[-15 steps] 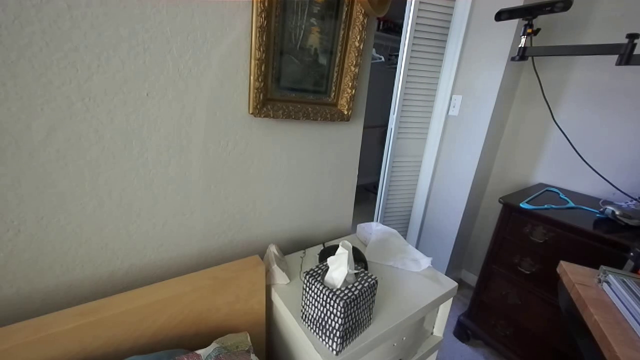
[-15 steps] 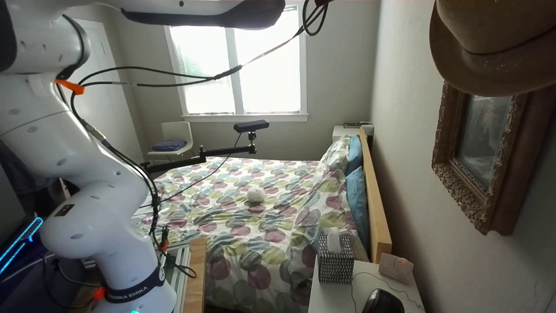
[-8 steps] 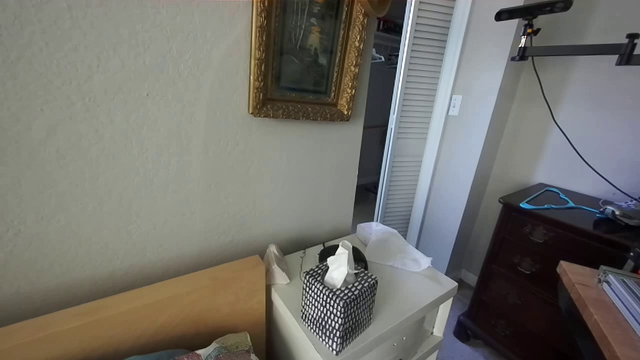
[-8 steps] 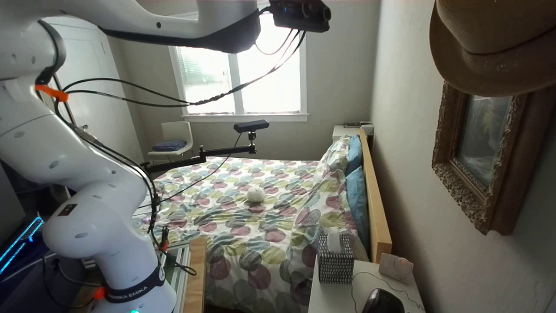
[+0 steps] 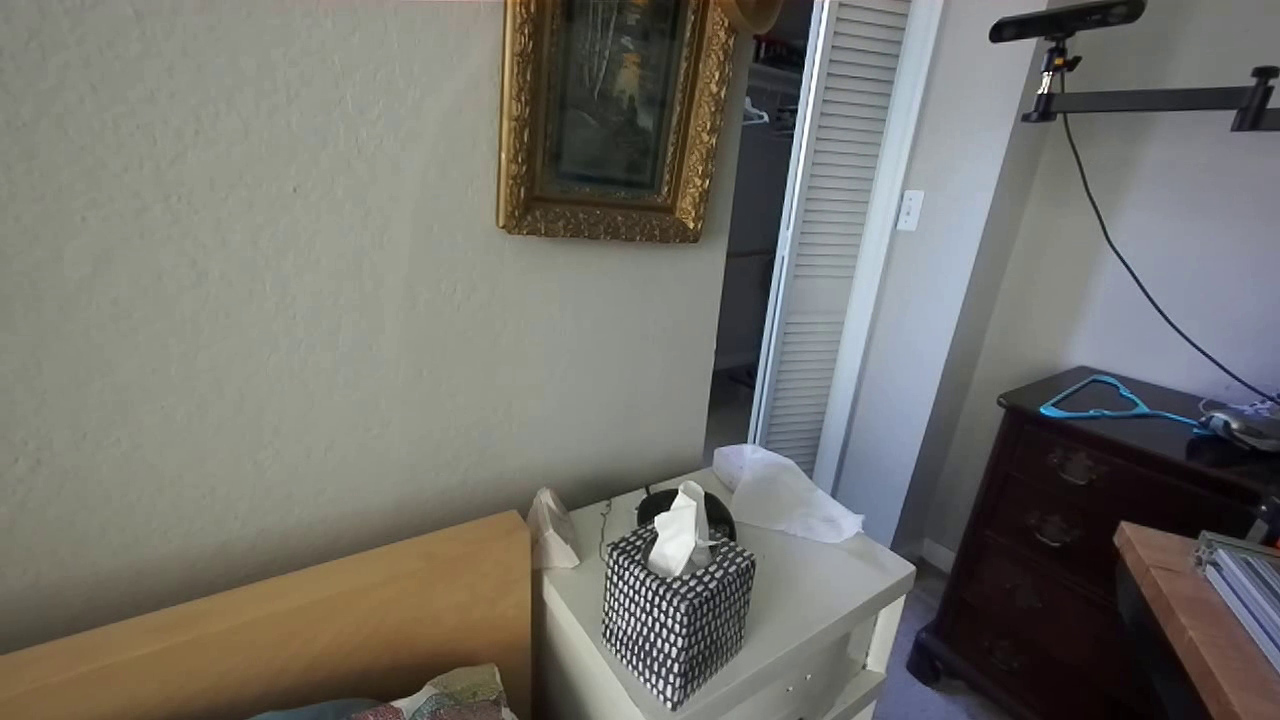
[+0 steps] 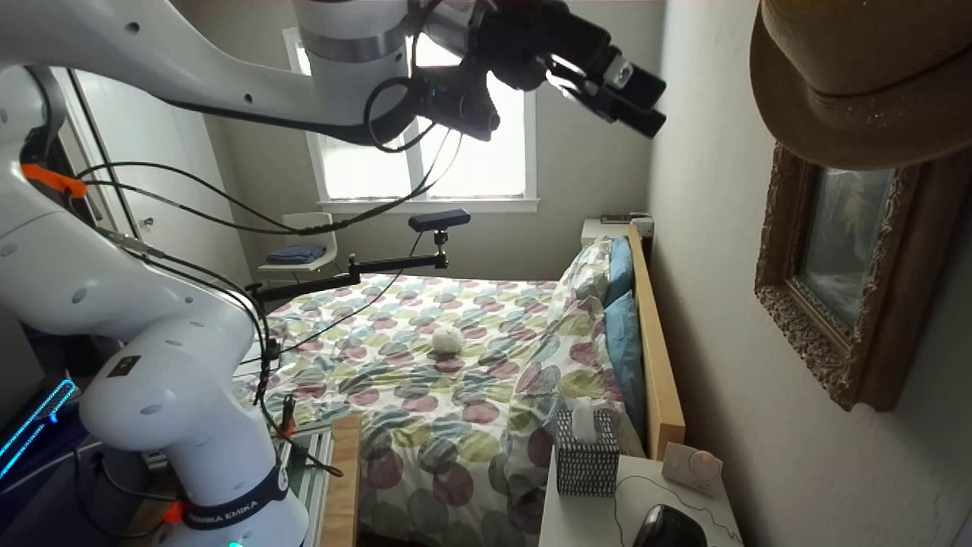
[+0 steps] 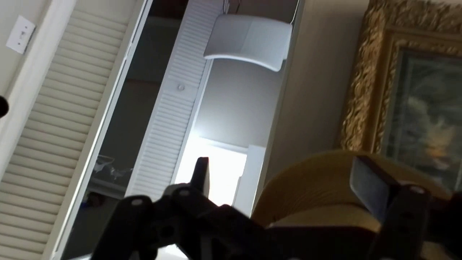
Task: Hang the brown hat on the picture frame.
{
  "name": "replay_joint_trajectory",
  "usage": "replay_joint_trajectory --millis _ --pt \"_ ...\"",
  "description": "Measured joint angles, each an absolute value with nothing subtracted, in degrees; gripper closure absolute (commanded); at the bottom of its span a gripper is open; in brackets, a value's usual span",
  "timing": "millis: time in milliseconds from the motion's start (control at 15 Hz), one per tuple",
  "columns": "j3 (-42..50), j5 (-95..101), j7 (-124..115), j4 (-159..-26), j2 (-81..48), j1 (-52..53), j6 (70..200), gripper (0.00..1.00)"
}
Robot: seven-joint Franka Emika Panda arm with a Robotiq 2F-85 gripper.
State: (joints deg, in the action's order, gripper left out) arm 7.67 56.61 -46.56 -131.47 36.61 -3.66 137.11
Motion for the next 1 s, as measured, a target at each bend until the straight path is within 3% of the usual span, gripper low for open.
replay_joint_trajectory --millis 467,1000 --pt "8.6 36.7 -20.6 -138.9 37.7 -3.5 135.1 0.00" --pt "8.4 24.4 1.7 -140.0 37.8 -4.0 117.7 0.00"
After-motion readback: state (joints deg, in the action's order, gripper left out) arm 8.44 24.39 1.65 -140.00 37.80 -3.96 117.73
